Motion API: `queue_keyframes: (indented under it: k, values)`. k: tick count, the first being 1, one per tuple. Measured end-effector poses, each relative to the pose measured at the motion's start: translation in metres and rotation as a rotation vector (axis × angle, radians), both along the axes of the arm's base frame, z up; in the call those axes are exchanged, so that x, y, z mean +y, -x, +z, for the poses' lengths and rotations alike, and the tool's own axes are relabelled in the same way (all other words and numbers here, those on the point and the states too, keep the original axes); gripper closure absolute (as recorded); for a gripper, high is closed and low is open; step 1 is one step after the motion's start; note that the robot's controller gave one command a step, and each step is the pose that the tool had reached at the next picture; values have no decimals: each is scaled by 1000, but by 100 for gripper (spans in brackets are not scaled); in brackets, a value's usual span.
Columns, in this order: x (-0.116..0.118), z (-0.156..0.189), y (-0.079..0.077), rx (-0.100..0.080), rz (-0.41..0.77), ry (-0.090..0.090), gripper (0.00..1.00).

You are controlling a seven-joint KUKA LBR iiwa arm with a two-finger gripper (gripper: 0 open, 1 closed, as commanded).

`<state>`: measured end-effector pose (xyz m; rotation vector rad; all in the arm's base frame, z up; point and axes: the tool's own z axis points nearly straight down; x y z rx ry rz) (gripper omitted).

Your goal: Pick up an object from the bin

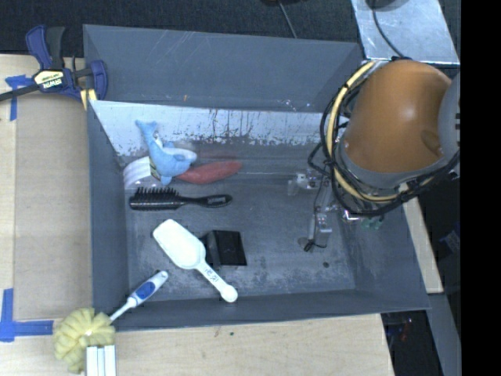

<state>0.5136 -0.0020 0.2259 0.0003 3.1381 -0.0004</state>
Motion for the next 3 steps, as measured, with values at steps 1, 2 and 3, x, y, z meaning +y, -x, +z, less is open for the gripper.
queue_keyframes:
  k: [1, 2, 3]
  values:
    - [0, 0, 0, 0, 0, 0, 0]
    - [4, -60, -15, 2, -13, 0, 0]
    - [44, -55, 7, -10, -46, -1, 0]
